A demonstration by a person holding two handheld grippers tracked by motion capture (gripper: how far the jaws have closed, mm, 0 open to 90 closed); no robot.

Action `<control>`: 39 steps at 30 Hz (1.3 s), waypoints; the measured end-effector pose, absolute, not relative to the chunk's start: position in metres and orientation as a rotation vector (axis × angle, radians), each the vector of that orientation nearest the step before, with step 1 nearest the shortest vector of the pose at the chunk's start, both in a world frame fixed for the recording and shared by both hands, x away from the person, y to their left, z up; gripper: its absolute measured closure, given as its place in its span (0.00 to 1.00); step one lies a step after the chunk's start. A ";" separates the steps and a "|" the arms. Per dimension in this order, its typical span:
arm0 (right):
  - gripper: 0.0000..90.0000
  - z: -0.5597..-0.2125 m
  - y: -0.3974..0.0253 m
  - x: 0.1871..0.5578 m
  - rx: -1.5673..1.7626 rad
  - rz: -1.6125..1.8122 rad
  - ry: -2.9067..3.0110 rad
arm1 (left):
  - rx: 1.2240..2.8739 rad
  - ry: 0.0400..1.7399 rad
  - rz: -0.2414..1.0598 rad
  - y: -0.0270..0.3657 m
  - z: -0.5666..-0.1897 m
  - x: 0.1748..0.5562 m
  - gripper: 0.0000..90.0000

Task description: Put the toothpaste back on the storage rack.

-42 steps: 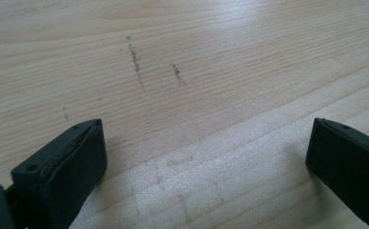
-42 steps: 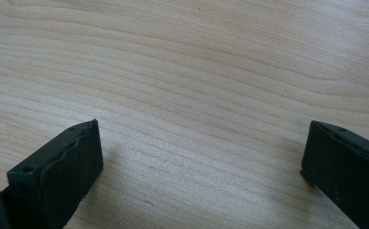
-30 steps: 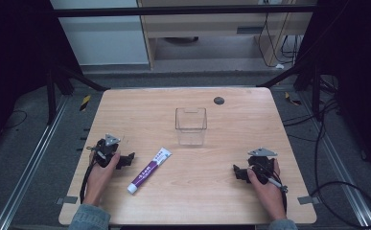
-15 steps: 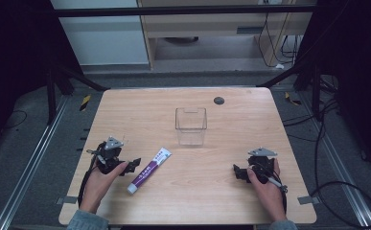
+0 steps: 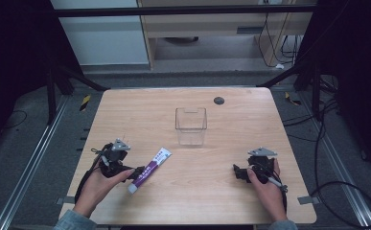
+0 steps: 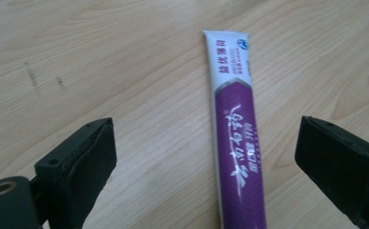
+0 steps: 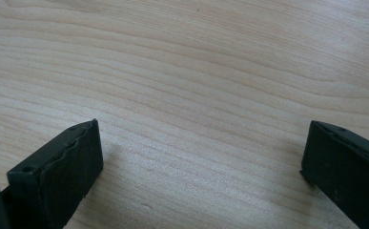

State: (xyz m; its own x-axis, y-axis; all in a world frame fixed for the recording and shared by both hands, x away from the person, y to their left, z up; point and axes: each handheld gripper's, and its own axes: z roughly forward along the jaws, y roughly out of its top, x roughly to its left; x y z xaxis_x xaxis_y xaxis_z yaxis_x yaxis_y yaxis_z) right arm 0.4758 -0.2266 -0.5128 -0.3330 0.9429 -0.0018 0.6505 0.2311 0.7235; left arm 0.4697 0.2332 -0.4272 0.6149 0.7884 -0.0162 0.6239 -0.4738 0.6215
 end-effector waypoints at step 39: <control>0.00 -0.513 -0.227 0.476 1.464 0.885 2.068 | 2.510 0.969 0.322 0.160 -0.431 0.497 0.34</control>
